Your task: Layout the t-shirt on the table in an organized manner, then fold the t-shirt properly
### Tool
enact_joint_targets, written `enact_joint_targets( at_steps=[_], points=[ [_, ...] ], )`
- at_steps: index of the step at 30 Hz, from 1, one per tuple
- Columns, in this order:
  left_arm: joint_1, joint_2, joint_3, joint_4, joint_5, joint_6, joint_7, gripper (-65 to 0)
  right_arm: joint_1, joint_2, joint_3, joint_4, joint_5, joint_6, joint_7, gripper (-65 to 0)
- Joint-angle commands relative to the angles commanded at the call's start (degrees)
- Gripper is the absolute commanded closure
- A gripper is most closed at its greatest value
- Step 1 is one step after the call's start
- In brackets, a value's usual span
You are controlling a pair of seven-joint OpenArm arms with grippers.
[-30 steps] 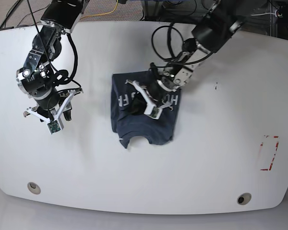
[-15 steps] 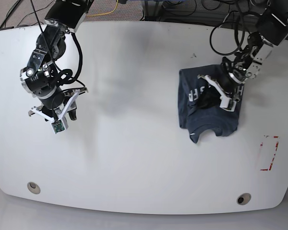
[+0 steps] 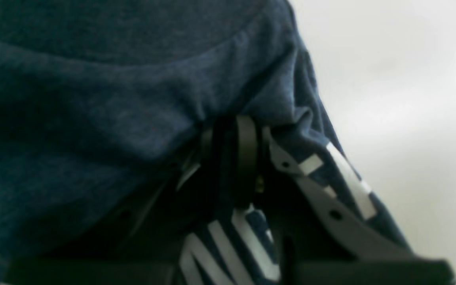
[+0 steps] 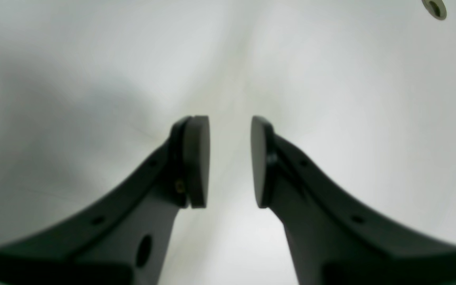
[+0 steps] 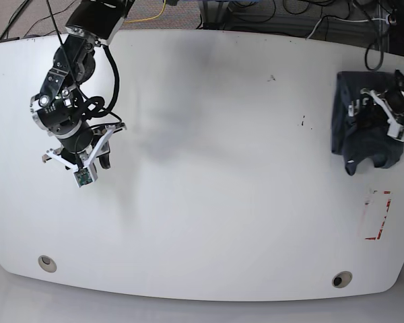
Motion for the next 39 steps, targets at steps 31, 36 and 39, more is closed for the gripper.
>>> enact_joint_targets(
  at_steps=[31,36,39],
  points=[
    [-0.09,12.84,-36.92,43.52,10.99,-3.74,19.25,-6.3,0.97,0.35,-0.18,-0.09,-2.55,0.0,4.66,-16.5],
    [3.52,23.74,-37.01,52.04,18.02,1.67,18.73,-6.3,-2.02,0.0,-3.52,-1.23,-11.6,0.0,15.3,-16.5],
    [6.07,31.91,-36.92,56.18,24.44,2.99,16.53,-6.3,-4.75,-0.35,-4.22,-1.85,-16.18,0.0,24.18,-16.5]
  ],
)
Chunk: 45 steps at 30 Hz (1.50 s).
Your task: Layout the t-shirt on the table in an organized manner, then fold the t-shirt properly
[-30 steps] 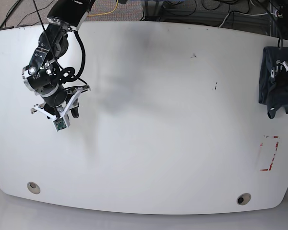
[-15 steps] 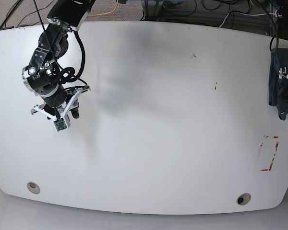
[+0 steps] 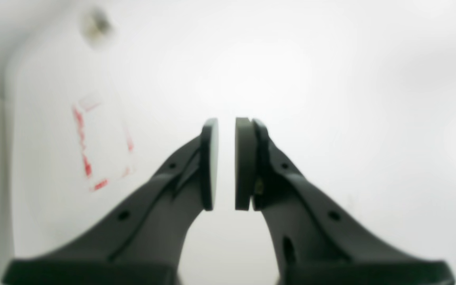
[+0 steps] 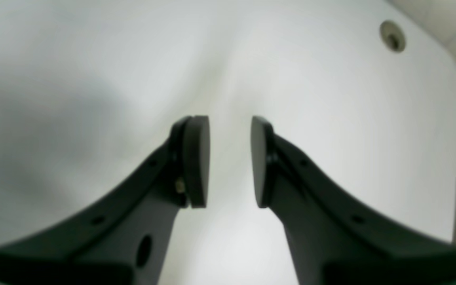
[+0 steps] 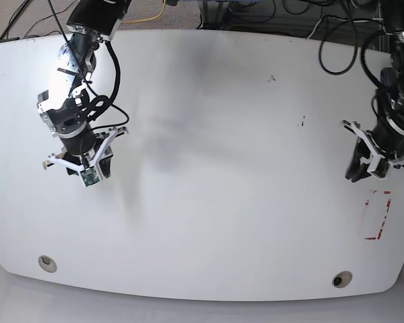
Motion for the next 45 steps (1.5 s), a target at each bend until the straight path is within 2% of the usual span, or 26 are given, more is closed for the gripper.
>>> enact_joint_targets(
  at_steps=[3,7,11,14,21,25,33,43,45],
  points=[
    [2.99,7.91,-0.18,2.2,6.24,0.0,-5.27,-5.8,-3.52,-1.58,0.62,-0.09,-1.58,0.0,7.74,-16.5],
    [8.0,14.59,-0.7,3.34,11.6,0.09,-14.07,-5.8,-7.91,-1.58,2.11,0.0,-0.79,0.0,14.86,-16.5],
    [14.86,19.78,-0.79,3.52,12.04,0.18,-21.54,-6.0,-12.92,-1.49,3.34,0.18,2.99,0.0,16.62,-16.5],
    [20.31,21.71,-0.79,4.31,12.04,0.18,-24.44,-6.1,-17.23,-1.49,4.22,0.97,5.89,0.0,16.88,-16.5],
    [33.23,22.24,0.44,4.75,11.87,0.18,-28.31,-6.0,-29.8,-1.58,6.59,3.08,12.92,0.0,17.05,-16.5],
    [40.35,22.24,0.62,4.84,11.78,0.18,-29.45,-6.0,-37.98,-1.49,6.59,3.25,16.44,0.0,19.6,-16.5],
    [51.69,21.98,0.35,4.84,11.78,0.18,-29.45,-6.0,-50.37,-1.49,6.59,3.08,17.32,0.0,24.79,-16.5],
    [61.89,21.71,0.09,1.23,11.87,0.18,-29.45,-6.0,-62.42,-1.49,6.59,2.73,17.32,0.0,25.23,-16.5],
    [61.89,20.48,0.09,-1.41,11.87,0.18,-29.45,-6.1,-64.18,-1.41,6.59,1.76,17.32,0.0,25.41,-16.5]
  ],
)
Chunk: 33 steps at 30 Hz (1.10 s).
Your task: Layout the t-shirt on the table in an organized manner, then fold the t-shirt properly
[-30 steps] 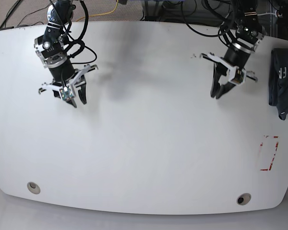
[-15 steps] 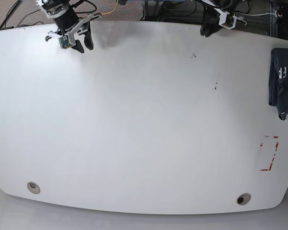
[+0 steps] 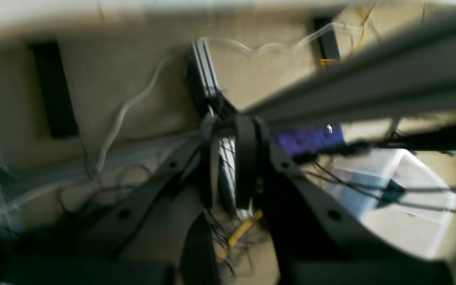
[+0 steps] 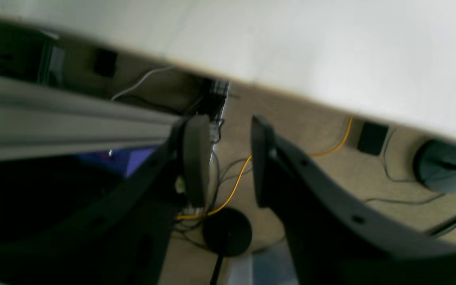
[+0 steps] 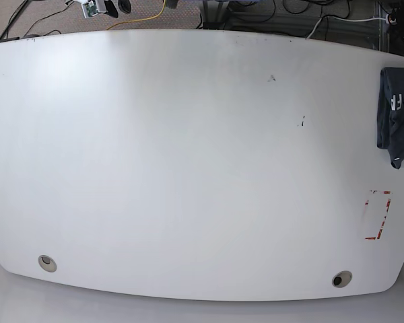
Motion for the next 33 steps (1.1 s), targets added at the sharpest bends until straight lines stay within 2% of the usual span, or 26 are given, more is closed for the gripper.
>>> enact_joint_targets(
  at_steps=[4,9,14,18,21,26,29,33],
  points=[
    [-0.62,-2.46,0.79,-7.56,0.0,0.0,0.0,-6.1,-0.97,1.67,-0.35,-4.4,0.0,0.0,0.0,-16.5],
    [-4.92,-2.73,1.32,-16.0,-0.09,0.0,0.0,-6.1,0.35,3.43,-0.35,-13.54,0.0,0.0,0.44,-16.5],
    [-11.16,-2.73,1.41,-26.99,0.18,0.0,0.0,-6.1,3.78,3.96,-0.44,-24.53,-0.26,0.0,4.84,-16.5],
    [-16.88,-2.73,1.41,-35.25,0.35,0.0,0.0,-6.1,7.82,5.98,-2.11,-33.58,-0.35,0.0,7.3,-16.5],
    [-21.63,-2.73,1.85,-41.76,0.35,0.0,0.0,-6.1,11.52,8.0,-4.84,-40.53,-0.35,0.0,8.7,-16.5],
    [-28.4,-4.04,3.78,-51.52,0.44,0.09,0.0,-6.1,16.0,8.18,-6.24,-47.56,-0.44,0.0,9.67,-16.5],
    [-33.05,-4.13,5.45,-58.02,0.44,2.2,0.0,-6.1,18.55,8.18,-6.42,-51.08,-0.44,0.0,9.76,-16.5],
    [-37.71,-4.22,6.59,-64.0,0.44,6.59,0.0,-6.1,22.15,8.18,-6.51,-53.89,-0.44,0.0,9.85,-16.5]
  ],
)
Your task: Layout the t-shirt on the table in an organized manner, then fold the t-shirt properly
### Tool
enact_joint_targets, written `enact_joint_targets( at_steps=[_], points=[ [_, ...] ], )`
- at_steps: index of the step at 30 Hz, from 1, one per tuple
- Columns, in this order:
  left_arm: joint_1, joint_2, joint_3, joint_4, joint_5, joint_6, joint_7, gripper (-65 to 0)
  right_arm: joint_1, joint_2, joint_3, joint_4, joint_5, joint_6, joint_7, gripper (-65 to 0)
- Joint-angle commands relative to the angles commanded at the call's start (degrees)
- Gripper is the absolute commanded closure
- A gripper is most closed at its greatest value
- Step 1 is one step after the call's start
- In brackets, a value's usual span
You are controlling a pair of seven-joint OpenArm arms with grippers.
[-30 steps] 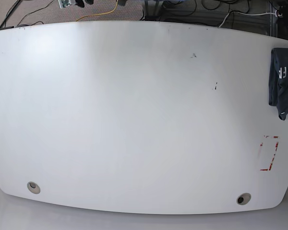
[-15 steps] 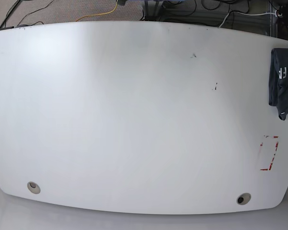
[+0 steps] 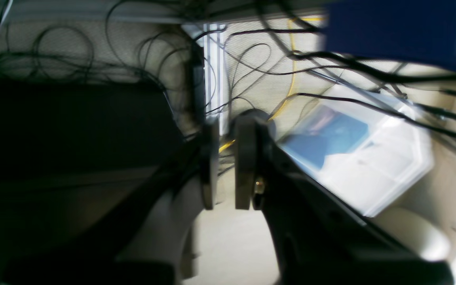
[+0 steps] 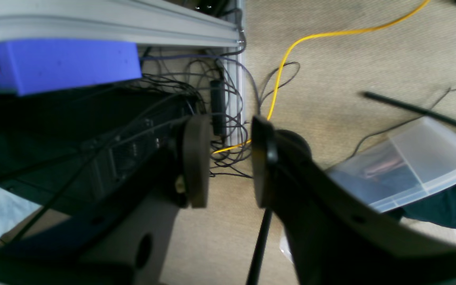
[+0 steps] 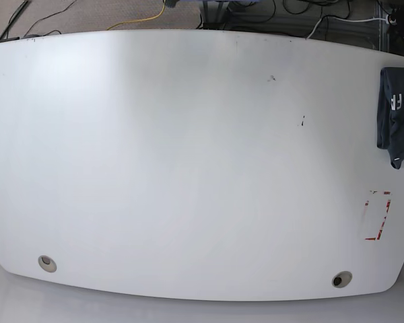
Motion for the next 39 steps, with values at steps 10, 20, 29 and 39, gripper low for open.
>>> enact_joint_targets(
  at_steps=[10,20,29,39],
  points=[
    [-13.01,0.0,0.09,-17.76,0.0,7.56,0.0,-6.3,12.22,0.18,0.09,-14.86,-5.8,0.0,0.0,-17.1],
    [-21.98,0.0,8.53,-30.86,0.0,18.55,0.18,-6.3,19.43,-0.18,0.09,-23.65,-11.96,0.0,0.0,-17.1],
    [-25.14,0.26,8.79,-34.81,0.0,19.34,0.35,-6.3,22.68,-1.67,0.09,-26.46,-16.97,-4.44,0.0,-17.1],
    [-26.46,0.26,8.79,-34.2,-0.18,19.43,3.69,-6.3,22.86,-3.25,0.09,-26.37,-18.64,-5.49,0.0,-17.1]
  ],
)
